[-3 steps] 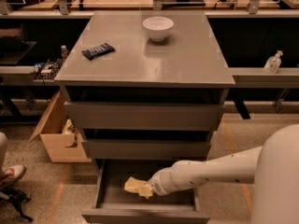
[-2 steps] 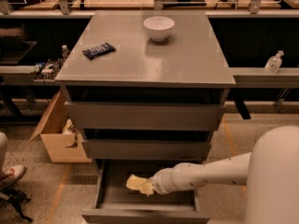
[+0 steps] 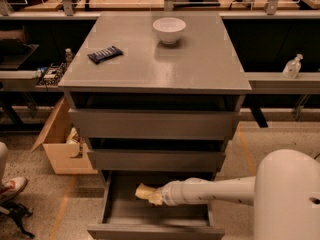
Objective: Place sponge into bottom drawer
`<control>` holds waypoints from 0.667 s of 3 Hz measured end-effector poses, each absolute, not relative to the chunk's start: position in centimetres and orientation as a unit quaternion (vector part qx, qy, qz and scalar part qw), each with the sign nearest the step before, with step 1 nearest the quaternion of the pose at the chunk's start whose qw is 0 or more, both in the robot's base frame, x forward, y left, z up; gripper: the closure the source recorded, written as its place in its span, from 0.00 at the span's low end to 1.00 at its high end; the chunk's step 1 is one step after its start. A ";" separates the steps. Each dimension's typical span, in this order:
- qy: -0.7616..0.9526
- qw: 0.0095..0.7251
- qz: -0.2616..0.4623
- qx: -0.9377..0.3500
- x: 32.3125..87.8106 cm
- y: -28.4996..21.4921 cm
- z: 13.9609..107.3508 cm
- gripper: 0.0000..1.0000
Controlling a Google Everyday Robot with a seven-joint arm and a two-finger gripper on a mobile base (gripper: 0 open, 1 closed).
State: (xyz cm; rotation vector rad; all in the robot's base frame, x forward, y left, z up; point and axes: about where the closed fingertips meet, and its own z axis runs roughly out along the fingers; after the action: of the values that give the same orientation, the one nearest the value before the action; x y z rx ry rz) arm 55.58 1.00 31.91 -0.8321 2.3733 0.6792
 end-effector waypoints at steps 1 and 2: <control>0.879 0.261 0.270 -0.293 57.7 1.8 26.9 1.00; 0.883 0.254 0.275 -0.284 58.7 2.2 24.0 1.00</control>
Offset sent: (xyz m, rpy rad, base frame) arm 0.0456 0.0128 -0.1122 0.0555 0.0720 -0.0481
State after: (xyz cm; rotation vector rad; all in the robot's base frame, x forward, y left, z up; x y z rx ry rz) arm 58.69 2.17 24.03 -0.7703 2.3986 0.7485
